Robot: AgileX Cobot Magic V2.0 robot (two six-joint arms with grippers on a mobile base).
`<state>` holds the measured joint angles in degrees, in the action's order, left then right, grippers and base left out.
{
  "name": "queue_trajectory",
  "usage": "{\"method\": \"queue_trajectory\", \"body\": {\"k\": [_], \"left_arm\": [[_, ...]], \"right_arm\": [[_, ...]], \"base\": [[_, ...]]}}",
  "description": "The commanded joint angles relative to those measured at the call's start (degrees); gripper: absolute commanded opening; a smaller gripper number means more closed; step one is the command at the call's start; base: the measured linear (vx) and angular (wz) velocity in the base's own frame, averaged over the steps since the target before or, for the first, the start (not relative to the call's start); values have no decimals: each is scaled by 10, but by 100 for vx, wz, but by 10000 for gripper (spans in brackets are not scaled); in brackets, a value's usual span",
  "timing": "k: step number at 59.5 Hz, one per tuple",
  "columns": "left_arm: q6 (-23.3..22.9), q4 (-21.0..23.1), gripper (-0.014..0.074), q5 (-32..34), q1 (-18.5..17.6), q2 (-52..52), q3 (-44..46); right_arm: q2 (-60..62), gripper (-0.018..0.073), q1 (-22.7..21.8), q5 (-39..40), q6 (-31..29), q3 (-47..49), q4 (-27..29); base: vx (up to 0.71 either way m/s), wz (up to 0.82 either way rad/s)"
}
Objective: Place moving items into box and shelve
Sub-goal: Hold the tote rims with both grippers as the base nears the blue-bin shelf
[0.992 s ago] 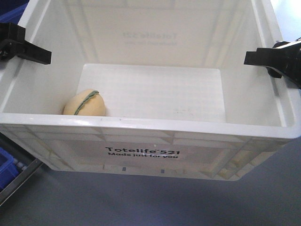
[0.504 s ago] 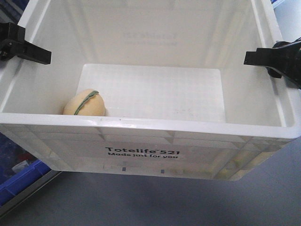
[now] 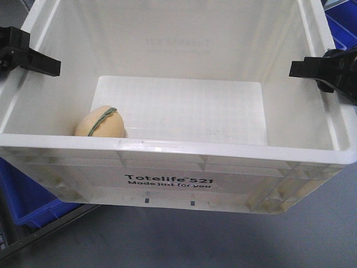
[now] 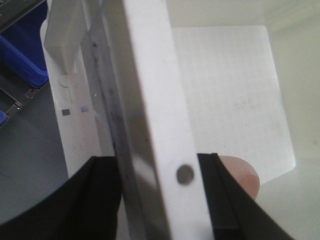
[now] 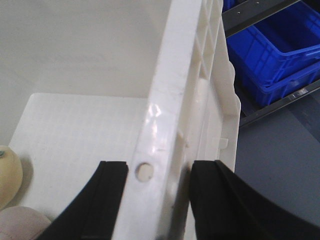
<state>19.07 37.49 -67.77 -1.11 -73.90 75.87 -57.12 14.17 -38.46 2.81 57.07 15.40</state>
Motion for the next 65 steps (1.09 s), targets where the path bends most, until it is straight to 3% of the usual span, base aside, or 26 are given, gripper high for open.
{"method": "queue_trajectory", "body": {"k": [1, 65], "left_arm": [[11, 108, -3, 22, -6, 23, 25], [11, 108, -3, 22, -6, 23, 25]], "right_arm": [[15, -6, 5, 88, -4, 25, 47], [15, -6, 5, 88, -4, 25, 47]], "base": [[8, 31], [8, 32]]}}
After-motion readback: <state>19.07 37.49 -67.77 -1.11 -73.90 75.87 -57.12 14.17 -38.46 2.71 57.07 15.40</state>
